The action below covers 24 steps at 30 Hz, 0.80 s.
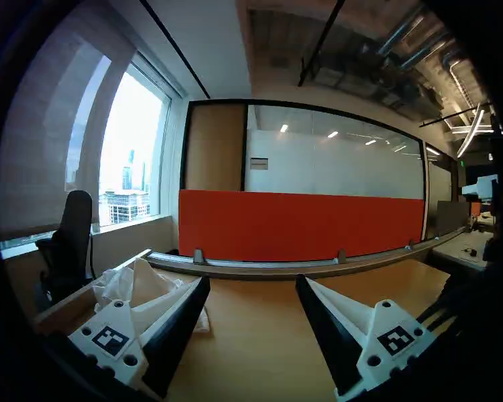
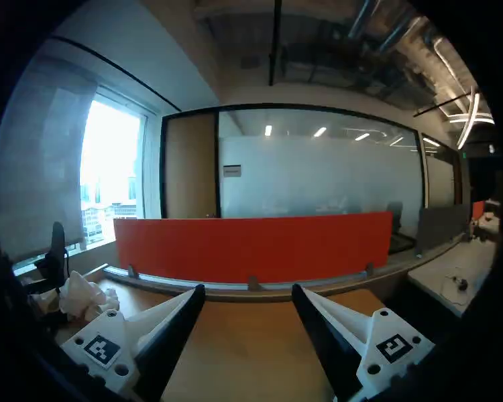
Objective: Fold towel
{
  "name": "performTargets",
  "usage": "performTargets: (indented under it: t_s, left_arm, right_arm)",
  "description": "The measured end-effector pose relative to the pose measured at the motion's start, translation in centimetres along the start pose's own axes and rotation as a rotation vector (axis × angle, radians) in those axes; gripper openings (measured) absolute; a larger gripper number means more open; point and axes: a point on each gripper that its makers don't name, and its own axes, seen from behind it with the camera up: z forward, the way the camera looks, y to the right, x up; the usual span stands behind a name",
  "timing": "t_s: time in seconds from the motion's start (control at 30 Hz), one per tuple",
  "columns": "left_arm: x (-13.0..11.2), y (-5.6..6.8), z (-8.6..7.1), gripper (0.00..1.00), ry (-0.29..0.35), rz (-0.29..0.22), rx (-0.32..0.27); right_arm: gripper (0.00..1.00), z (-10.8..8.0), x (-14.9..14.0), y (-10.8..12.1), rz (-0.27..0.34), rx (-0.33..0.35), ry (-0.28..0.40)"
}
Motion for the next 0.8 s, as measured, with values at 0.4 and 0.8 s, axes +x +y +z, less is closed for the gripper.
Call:
performTargets:
  t_s: [0.4,0.8]
  left_arm:
    - [-5.4,-0.4,-0.1,0.95,0.009,0.039,0.007]
    - [-9.3,-0.4,-0.1,0.95,0.023,0.044,0.018]
  right_arm:
    - [1.00,0.5,-3.8,-1.6,-0.035,0.010,-0.011]
    - [1.00,1.2,-6.5,-2.1,-0.053,0.024,-0.015]
